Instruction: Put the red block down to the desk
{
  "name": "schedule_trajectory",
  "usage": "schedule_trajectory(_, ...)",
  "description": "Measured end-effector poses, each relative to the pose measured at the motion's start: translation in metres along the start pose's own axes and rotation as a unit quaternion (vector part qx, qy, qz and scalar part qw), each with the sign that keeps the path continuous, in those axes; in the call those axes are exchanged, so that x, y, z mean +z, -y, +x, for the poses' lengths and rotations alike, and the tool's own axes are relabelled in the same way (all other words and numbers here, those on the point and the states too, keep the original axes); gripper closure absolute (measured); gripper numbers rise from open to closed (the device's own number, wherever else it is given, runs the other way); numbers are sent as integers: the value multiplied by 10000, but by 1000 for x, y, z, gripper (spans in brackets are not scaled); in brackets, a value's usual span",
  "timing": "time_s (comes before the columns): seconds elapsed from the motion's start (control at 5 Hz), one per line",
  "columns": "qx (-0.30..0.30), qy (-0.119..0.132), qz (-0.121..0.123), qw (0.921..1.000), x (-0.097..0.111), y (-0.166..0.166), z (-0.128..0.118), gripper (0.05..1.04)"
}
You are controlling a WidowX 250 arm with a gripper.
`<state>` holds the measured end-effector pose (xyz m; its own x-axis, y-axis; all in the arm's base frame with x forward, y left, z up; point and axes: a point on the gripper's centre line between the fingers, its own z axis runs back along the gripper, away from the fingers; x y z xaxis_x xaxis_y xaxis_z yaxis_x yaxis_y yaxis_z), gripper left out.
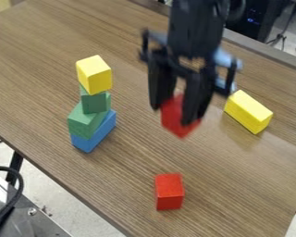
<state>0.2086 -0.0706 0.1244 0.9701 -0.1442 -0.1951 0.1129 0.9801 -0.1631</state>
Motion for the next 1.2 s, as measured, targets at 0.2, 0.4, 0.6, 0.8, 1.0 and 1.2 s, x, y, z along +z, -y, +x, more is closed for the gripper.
schedule_trajectory(0.2, -22, -350, -59, 9994, -33, 0, 9, 555)
schedule_trajectory(0.4, -105, -463, 58, 9989, -53, 0, 19, 555)
schedule_trajectory(0.6, -221, -423, 106, 9988, -51, 7, 25, 555)
schedule_trajectory(0.8, -201, -493, 94, 9985, -54, 7, 22, 555)
schedule_trajectory(1.0, -173, -522, 96, 9984, -55, 7, 20, 555)
schedule_trajectory(1.2, -233, -447, 116, 9987, -56, 6, 23, 555)
